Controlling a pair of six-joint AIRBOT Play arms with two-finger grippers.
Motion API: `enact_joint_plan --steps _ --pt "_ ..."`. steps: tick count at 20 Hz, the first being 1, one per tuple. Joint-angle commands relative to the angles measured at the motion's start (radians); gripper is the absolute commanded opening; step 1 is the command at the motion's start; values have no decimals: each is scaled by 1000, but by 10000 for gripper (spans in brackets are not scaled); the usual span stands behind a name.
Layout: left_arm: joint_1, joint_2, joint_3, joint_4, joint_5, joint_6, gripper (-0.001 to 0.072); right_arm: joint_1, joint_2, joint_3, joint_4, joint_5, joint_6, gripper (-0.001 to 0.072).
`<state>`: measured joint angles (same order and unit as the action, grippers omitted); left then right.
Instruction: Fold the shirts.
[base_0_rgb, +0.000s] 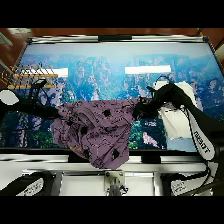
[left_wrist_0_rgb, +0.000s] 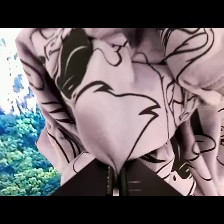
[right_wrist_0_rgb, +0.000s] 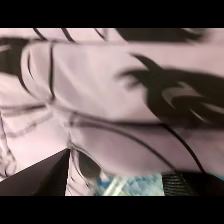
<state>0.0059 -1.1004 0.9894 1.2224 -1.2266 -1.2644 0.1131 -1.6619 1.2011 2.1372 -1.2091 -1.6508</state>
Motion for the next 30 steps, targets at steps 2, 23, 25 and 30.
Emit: enact_joint_plan --steps 2,23,25,30 --pt "1 11 53 0 -15 1 61 88 -18 0 2 137 62 332" --pt "1 163 1111 114 304 -106 60 -162 765 678 -135 583 -25 73" --pt "1 225 1047 210 201 -196 61 -162 808 678 -135 495 -22 74" --pt "0 298 785 251 -284 -259 60 -162 809 656 -134 -188 73 74"
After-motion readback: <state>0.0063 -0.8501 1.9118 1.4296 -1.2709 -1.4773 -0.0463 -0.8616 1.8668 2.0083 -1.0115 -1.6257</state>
